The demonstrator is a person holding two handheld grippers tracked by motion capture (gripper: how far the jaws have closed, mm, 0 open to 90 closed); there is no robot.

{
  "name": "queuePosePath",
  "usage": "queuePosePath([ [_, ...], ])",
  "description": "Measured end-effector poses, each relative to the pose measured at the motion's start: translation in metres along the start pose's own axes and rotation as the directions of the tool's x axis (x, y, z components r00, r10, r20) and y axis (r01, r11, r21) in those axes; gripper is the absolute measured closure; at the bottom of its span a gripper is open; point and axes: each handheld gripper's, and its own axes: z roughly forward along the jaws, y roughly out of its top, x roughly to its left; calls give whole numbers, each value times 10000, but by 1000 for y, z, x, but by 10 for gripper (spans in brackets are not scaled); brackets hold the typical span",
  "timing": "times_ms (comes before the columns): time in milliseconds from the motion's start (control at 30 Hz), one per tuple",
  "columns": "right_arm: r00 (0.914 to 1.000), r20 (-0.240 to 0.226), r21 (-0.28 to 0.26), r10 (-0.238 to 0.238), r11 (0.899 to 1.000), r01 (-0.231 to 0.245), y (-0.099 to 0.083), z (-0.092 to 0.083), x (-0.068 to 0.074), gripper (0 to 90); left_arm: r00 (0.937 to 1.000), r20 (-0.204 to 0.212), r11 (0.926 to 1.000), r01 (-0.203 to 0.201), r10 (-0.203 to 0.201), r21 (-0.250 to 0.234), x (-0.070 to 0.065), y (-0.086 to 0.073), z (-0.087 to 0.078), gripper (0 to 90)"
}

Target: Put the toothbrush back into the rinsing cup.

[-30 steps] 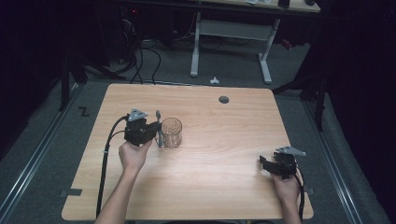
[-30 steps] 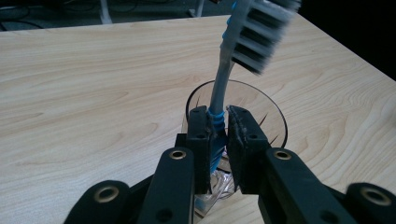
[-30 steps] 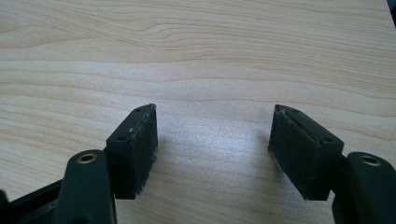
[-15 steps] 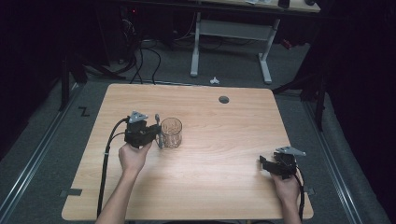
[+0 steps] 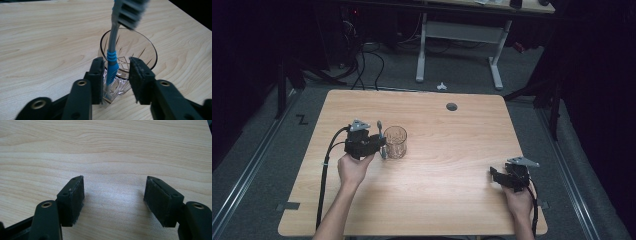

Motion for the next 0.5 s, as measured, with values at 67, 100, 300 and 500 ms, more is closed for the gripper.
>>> queuePosePath([
  [67,10000,4,1,-6,10000,6,0,0,0,328,9999,-103,10000,-41,41,14,0,0,-1,584],
  [100,10000,6,2,-13,10000,13,0,0,0,327,9999,-126,10000,-44,44,-9,0,0,-1,569],
  [300,10000,19,-3,-45,10000,45,0,0,0,328,9996,-249,9998,-156,154,-96,-1,0,-5,500],
  [500,10000,19,-3,-31,10000,31,0,0,0,328,9986,-474,9994,-258,248,-213,-1,0,-12,472],
])
